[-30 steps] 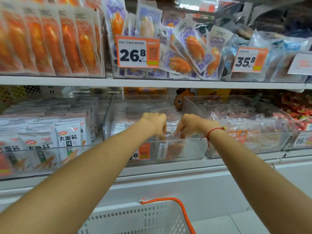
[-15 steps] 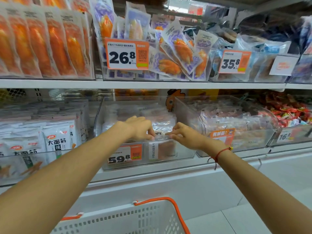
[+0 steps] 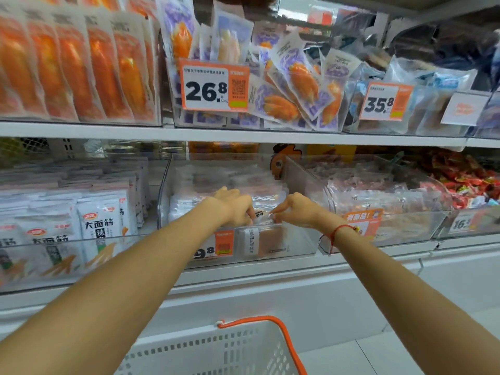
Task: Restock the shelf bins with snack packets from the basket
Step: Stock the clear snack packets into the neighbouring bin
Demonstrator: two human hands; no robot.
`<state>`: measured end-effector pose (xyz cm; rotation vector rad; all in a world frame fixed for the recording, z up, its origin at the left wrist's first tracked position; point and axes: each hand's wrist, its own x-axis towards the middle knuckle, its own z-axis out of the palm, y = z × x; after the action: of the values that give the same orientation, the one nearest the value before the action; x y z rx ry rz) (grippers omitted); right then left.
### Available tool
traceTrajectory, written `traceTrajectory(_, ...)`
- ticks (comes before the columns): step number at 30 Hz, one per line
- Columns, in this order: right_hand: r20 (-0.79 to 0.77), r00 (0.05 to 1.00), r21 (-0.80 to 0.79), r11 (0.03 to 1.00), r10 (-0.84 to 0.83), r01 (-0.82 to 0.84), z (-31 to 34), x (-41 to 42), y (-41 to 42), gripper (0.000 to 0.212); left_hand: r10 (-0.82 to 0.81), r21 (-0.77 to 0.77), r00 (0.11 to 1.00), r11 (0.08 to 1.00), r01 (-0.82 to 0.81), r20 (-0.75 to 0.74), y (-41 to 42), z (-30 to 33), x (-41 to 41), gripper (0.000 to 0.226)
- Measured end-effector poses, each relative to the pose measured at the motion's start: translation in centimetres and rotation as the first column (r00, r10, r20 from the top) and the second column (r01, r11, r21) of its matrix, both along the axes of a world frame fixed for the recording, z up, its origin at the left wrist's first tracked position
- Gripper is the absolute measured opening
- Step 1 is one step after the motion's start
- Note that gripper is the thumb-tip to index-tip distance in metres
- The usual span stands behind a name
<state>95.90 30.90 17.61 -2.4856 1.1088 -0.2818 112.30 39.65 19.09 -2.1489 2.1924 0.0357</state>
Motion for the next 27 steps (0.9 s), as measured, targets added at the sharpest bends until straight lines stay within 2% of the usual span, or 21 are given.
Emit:
traceTrajectory(3, 0.158, 0.987, 0.076, 0.997, -0.008, -0.004, 0.3, -1.6, 1.8, 0.032, 0.053, -0.02, 0.99, 0.998, -0.056, -0.134, 1.7, 0.9, 0.2, 0.039)
traceTrajectory(7, 0.191, 0.981, -0.135, 0.99, -0.01, 0.036, 0.6, -4.1, 4.1, 0.042, 0.019, -0.222, 0.98, 0.973, -0.064, -0.198, 4.8, 1.1, -0.3, 0.041)
traceTrajectory(11, 0.318, 0.948, -0.207, 0.974, -0.02, 0.089, 1.0, -5.2, 6.6, 0.035, -0.015, -0.417, 0.952, 0.901, -0.12, -0.306, 7.6, 0.6, -1.2, 0.031)
traceTrajectory(14, 0.419, 0.908, -0.174, 0.98, -0.018, 0.1, 0.8, -5.3, 8.7, 0.027, -0.009, -0.448, 0.892, 0.866, -0.219, -0.453, 9.7, -0.6, -1.6, 0.021)
traceTrajectory(17, 0.369, 0.93, 0.011, 1.0, 0.003, -0.008, -0.8, -5.0, 10.8, 0.023, 0.004, -0.327, 0.772, 0.905, -0.274, -0.635, 11.4, -2.6, -1.6, 0.015)
traceTrajectory(19, 0.289, 0.957, 0.187, 0.98, 0.01, -0.067, -3.0, -4.6, 11.9, 0.024, -0.007, -0.209, 0.602, 0.941, -0.267, -0.798, 12.4, -4.3, -1.5, 0.014)
traceTrajectory(21, 0.186, 0.982, 0.312, 0.947, 0.025, -0.083, -5.9, -4.2, 12.9, 0.025, 0.066, -0.076, 0.468, 0.957, -0.279, -0.881, 13.4, -6.8, -1.6, 0.014)
traceTrajectory(23, 0.077, 0.996, 0.394, 0.917, 0.042, -0.07, -9.2, -3.9, 13.5, 0.025, 0.169, 0.045, 0.424, 0.957, -0.286, -0.89, 14.3, -10.0, -1.7, 0.019)
traceTrajectory(27, -0.134, 0.988, 0.52, 0.854, 0.073, 0.008, -16.5, -3.4, 15.0, 0.026, 0.397, 0.325, 0.412, 0.916, -0.237, -0.82, 16.3, -17.8, -1.7, 0.022)
